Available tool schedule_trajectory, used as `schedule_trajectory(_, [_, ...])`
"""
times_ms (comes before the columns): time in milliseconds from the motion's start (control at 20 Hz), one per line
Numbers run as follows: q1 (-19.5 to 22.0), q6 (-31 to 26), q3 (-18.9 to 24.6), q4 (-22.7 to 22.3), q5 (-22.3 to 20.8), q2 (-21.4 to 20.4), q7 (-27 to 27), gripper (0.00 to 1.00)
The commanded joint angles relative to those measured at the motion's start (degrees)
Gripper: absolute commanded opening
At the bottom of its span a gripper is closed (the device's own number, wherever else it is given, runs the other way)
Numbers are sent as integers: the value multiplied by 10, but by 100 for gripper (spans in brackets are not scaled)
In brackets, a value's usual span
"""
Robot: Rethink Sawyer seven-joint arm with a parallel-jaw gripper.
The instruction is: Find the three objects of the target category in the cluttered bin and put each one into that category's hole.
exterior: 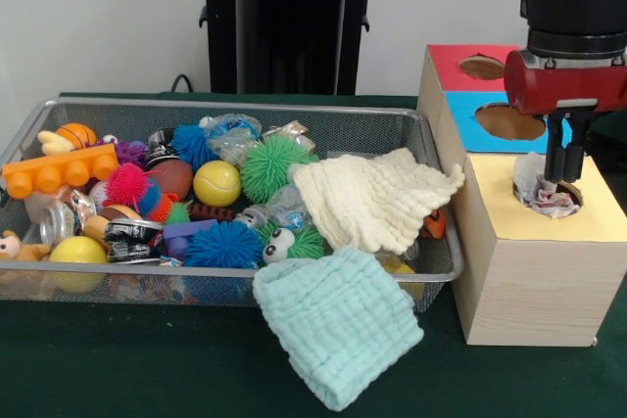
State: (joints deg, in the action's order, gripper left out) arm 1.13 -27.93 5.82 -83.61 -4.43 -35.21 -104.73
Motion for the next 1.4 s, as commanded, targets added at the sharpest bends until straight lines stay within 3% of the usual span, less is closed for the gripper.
schedule_trajectory(50, [24, 25, 46, -52, -51, 26, 20, 0])
schedule_trajectory(950, [-41, 29, -16, -1, -95, 65, -52, 0])
schedule_trajectory(1400, [-25, 76, 3, -36, -92, 68, -49, 0])
